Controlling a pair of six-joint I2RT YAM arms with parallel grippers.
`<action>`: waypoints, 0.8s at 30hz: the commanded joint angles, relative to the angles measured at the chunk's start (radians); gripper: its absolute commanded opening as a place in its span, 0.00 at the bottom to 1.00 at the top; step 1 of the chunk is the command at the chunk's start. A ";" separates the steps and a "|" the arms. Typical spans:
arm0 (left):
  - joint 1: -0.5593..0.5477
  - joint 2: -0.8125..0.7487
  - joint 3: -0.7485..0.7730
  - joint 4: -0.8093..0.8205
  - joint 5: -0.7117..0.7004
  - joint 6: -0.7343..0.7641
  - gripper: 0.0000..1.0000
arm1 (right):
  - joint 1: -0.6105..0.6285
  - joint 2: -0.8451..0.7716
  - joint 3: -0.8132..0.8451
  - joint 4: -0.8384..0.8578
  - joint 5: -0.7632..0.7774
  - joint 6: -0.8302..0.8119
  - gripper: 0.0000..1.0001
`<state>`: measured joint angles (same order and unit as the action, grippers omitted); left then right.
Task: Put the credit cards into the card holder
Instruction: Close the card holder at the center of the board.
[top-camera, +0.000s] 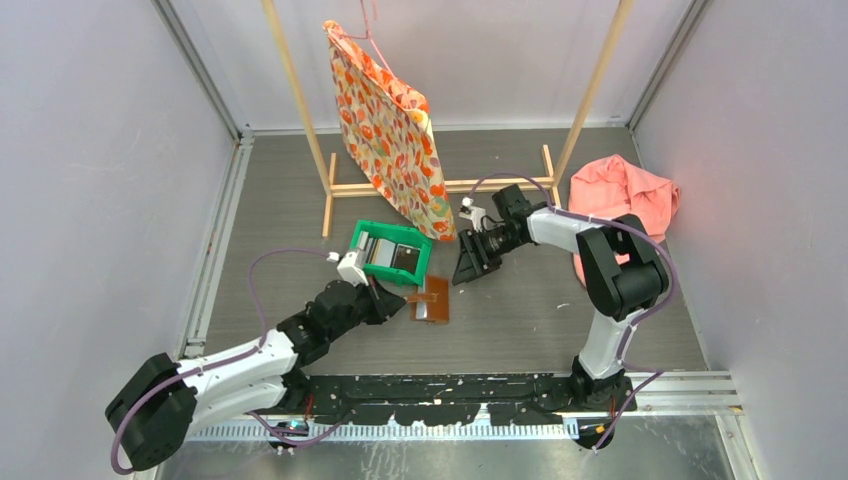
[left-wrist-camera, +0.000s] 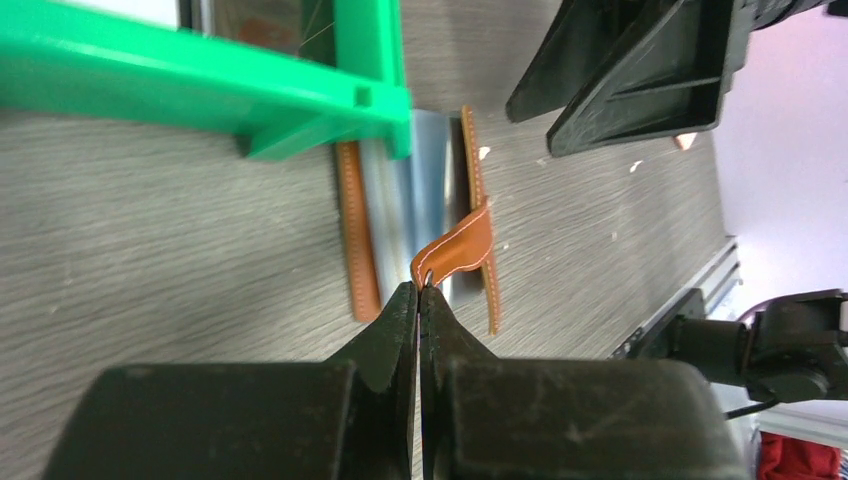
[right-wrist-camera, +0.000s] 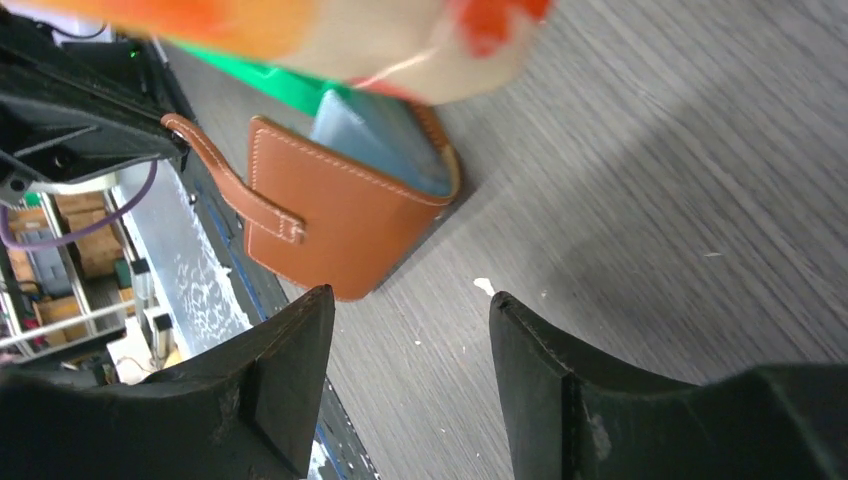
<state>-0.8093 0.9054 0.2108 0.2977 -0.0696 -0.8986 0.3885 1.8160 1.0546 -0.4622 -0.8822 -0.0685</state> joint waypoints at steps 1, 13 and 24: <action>0.004 -0.013 -0.013 -0.109 -0.035 -0.008 0.00 | 0.018 0.016 0.009 0.080 0.073 0.158 0.65; 0.004 -0.019 0.000 -0.264 -0.115 -0.062 0.00 | 0.098 0.087 -0.069 0.251 0.145 0.403 0.74; 0.011 0.010 0.006 -0.260 -0.091 -0.067 0.00 | 0.166 0.143 -0.093 0.253 0.147 0.430 0.68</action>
<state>-0.8089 0.8993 0.2062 0.0391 -0.1574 -0.9653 0.5430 1.8992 1.0176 -0.1818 -0.8326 0.3641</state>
